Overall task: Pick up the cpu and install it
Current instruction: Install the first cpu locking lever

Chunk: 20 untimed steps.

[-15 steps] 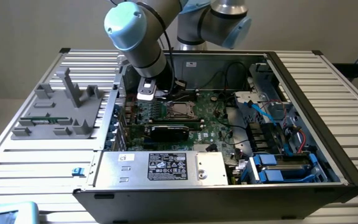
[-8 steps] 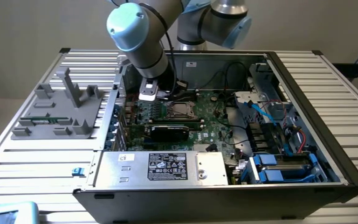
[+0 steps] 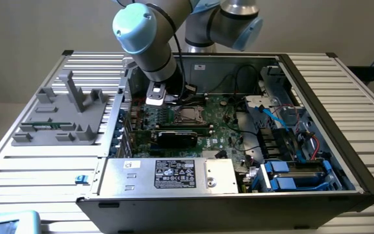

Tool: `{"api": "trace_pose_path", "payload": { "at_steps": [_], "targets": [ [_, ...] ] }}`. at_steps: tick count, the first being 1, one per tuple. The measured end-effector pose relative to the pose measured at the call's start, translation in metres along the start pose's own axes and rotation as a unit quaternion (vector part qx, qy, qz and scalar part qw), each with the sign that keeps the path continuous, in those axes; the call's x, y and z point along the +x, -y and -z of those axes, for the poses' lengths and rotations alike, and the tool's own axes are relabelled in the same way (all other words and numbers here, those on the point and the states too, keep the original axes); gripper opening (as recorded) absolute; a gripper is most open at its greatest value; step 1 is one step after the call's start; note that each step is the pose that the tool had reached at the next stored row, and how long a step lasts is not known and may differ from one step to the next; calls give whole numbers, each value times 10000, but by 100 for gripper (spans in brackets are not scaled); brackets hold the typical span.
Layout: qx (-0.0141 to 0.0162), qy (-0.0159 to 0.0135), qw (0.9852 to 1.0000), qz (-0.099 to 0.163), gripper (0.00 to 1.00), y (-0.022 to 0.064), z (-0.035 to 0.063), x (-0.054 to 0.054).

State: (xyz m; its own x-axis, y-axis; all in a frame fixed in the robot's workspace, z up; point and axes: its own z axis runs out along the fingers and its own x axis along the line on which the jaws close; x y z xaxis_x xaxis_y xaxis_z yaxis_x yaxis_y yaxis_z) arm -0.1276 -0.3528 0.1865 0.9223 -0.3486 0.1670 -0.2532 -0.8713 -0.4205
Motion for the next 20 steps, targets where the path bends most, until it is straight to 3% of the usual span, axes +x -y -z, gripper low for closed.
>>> {"api": "trace_pose_path", "payload": {
  "at_steps": [8, 20],
  "targets": [
    [-5, 14, 10000, -7, 11, 8, 30, 7],
    [-8, 14, 10000, -10, 11, 1, 29, 21]
  ]
}}
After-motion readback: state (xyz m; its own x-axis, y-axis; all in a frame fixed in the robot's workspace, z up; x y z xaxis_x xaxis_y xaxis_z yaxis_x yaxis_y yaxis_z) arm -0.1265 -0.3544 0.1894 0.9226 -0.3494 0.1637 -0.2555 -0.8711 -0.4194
